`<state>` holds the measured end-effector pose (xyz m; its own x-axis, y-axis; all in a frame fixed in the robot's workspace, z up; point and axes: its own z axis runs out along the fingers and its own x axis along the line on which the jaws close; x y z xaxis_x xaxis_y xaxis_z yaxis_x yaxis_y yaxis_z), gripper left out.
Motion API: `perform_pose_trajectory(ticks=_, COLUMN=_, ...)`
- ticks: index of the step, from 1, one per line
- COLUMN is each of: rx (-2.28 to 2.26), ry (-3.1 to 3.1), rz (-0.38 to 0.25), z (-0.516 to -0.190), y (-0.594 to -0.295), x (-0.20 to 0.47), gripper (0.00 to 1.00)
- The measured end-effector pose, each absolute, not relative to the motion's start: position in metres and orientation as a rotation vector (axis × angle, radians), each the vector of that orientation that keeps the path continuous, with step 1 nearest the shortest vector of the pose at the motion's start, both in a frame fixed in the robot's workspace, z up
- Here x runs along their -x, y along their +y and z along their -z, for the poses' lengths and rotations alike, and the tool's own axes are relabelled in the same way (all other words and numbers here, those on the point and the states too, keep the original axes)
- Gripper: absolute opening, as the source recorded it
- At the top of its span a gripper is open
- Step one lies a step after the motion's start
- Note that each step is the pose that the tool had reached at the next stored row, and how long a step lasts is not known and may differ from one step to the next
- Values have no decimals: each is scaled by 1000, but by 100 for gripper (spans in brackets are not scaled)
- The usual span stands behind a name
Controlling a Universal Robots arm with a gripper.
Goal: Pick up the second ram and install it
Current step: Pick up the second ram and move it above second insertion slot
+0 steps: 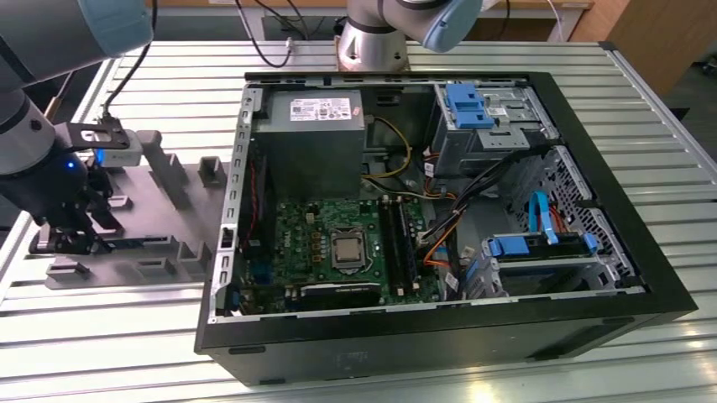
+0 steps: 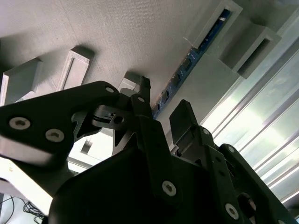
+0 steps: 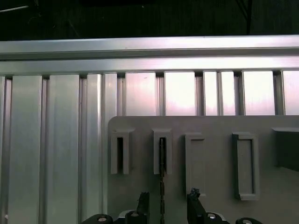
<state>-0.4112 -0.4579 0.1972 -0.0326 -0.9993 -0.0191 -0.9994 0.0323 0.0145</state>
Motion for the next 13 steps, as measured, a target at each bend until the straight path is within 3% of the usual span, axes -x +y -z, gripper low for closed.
perform_pose_trajectory(ticks=3, rx=2182, ry=2254, rz=-37, z=-197, y=-458, x=411, gripper=43)
perform_pose_trajectory(ticks=4, rx=2182, ry=2254, rz=-37, z=-197, y=-458, x=411, gripper=36)
perform_pose_trajectory(ticks=13, rx=2186, ry=2251, rz=-37, z=-190, y=-458, x=411, gripper=35)
